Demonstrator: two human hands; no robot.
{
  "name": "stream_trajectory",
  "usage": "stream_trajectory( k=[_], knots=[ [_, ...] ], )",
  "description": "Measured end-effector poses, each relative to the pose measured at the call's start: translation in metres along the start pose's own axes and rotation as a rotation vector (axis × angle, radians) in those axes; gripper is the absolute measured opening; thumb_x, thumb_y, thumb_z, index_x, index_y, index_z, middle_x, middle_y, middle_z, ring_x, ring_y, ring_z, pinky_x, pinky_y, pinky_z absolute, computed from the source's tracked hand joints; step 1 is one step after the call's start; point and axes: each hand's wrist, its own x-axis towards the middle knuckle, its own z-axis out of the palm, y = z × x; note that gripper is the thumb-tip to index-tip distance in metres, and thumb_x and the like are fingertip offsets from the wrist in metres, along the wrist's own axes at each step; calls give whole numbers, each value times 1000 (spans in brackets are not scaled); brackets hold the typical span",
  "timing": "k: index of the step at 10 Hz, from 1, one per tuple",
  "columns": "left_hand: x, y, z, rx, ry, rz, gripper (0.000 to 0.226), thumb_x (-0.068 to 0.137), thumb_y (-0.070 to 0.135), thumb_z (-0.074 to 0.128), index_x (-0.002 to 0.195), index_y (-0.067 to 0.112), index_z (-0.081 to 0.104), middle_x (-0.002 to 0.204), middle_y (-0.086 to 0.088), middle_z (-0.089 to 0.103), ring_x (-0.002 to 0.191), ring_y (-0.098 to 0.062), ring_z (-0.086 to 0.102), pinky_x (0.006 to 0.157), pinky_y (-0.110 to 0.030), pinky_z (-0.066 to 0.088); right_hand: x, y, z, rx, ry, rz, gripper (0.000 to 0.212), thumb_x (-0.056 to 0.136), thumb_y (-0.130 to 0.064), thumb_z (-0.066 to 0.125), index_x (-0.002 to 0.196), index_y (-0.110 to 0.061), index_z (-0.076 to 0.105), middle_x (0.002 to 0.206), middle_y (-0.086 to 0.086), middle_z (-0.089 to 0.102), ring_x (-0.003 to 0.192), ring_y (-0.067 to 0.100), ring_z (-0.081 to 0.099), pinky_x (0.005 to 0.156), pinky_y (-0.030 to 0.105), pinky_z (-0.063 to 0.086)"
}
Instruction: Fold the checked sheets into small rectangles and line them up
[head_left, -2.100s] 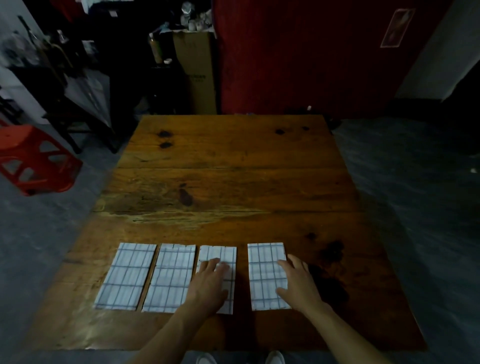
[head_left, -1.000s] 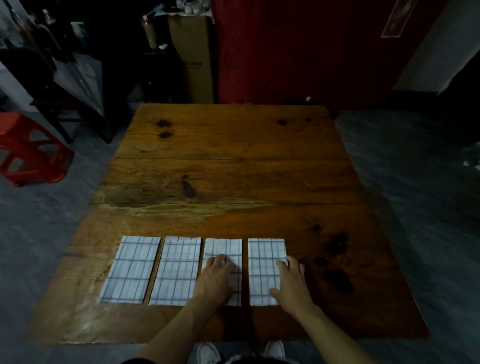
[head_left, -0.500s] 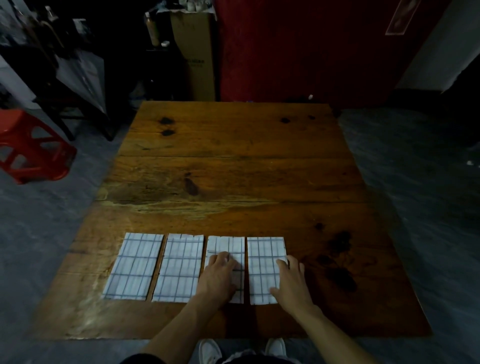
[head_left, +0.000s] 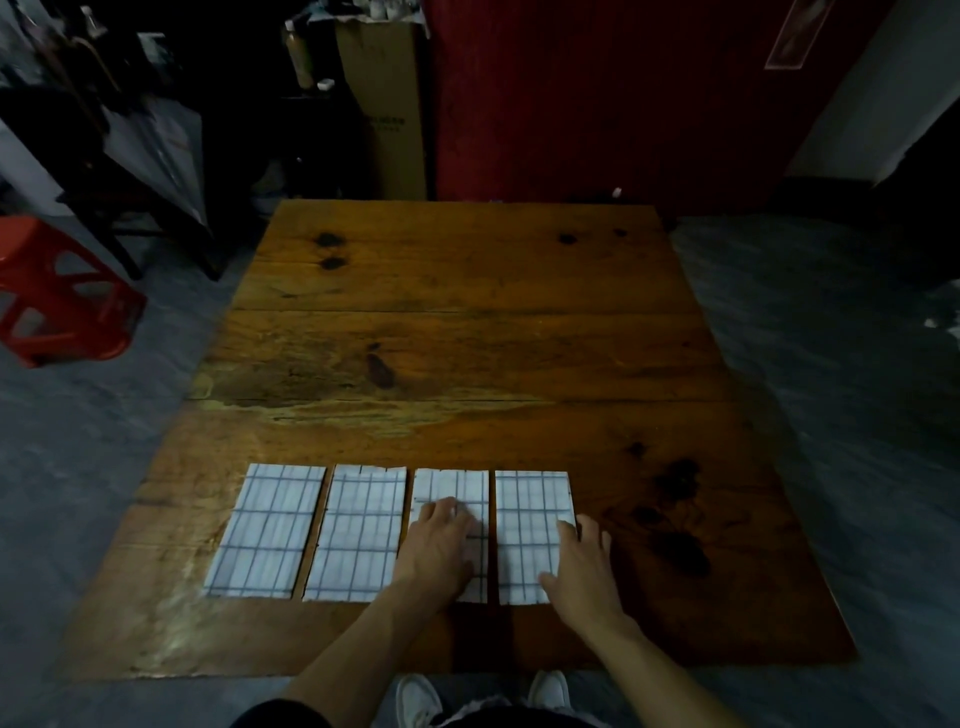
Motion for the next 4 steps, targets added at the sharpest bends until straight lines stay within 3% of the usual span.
stream_trajectory(
  k=[2, 4],
  knots=[
    [-4, 5, -8, 27, 41, 33, 64, 88, 35, 65, 144, 26, 34, 154, 0, 28, 141, -22, 24, 115, -39, 29, -1, 0, -3, 11, -12, 0, 63, 88, -30, 69, 140, -18, 36, 150, 6, 22, 138, 25, 21, 111, 31, 33],
    [-6, -10, -7, -63, 93, -16, 54, 89, 42, 63, 138, 31, 42, 148, 5, 36, 137, -18, 29, 111, -37, 34, 5, -6, -12, -1, 39, -19, 60, 91, -39, 63, 141, -19, 38, 150, 4, 28, 136, 23, 28, 107, 32, 40]
  ],
)
